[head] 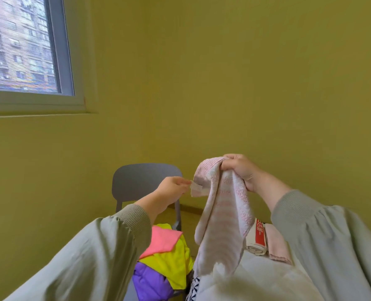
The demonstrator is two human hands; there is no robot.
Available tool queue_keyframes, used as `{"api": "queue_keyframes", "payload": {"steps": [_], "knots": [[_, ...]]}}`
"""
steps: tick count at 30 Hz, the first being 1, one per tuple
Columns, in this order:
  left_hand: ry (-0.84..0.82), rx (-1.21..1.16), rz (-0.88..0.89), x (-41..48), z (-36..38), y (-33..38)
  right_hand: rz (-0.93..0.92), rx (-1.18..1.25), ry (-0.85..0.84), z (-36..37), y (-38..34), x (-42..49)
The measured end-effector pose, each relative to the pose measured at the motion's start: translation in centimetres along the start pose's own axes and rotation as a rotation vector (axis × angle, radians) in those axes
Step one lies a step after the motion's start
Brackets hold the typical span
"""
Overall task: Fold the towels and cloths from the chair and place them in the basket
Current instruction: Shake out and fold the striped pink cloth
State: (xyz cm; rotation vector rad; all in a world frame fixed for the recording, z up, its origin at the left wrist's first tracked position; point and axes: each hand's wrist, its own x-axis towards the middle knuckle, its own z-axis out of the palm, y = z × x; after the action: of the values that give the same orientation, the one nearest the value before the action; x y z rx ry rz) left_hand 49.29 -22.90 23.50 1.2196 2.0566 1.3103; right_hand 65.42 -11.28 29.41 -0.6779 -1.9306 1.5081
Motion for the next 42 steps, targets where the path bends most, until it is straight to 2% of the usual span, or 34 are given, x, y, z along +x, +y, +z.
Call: {"api": "queue_keyframes", "payload": {"steps": [2,4,14,21,24,29,35,38,42], "knots": [[0.078,-0.027,0.035,0.4,0.0,-0.2,0.000,0.006,-0.006,0.0,0.1,0.1],[0.072,-0.084,0.032,0.7,-0.1,-0.2,-0.005,0.012,0.003,-0.1,0.3,0.3],[-0.534,-0.482,-0.083,0.2,-0.9,-2.0,0.032,0.097,0.057,0.0,2.0,1.0],[-0.670,-0.656,-0.214,-0.7,0.3,-3.4,0.084,0.135,0.033,0.8,2.7,0.6],[-0.653,-0.690,-0.265,-0.7,0.5,-3.8,0.104,0.132,0.053,0.6,3.3,0.9],[-0.636,-0.552,-0.182,-0.4,0.8,-3.9,0.122,0.110,0.060,0.9,3.6,1.2],[-0.661,-0.683,-0.188,-0.3,0.2,-4.0,0.140,0.177,0.052,0.8,3.6,1.3],[-0.641,-0.618,-0.128,-0.2,0.7,-4.4,0.143,0.198,0.048,0.8,3.5,1.3],[-0.524,-0.495,-0.086,-0.4,1.6,-4.3,0.137,0.222,0.045,1.4,3.2,1.2]]}}
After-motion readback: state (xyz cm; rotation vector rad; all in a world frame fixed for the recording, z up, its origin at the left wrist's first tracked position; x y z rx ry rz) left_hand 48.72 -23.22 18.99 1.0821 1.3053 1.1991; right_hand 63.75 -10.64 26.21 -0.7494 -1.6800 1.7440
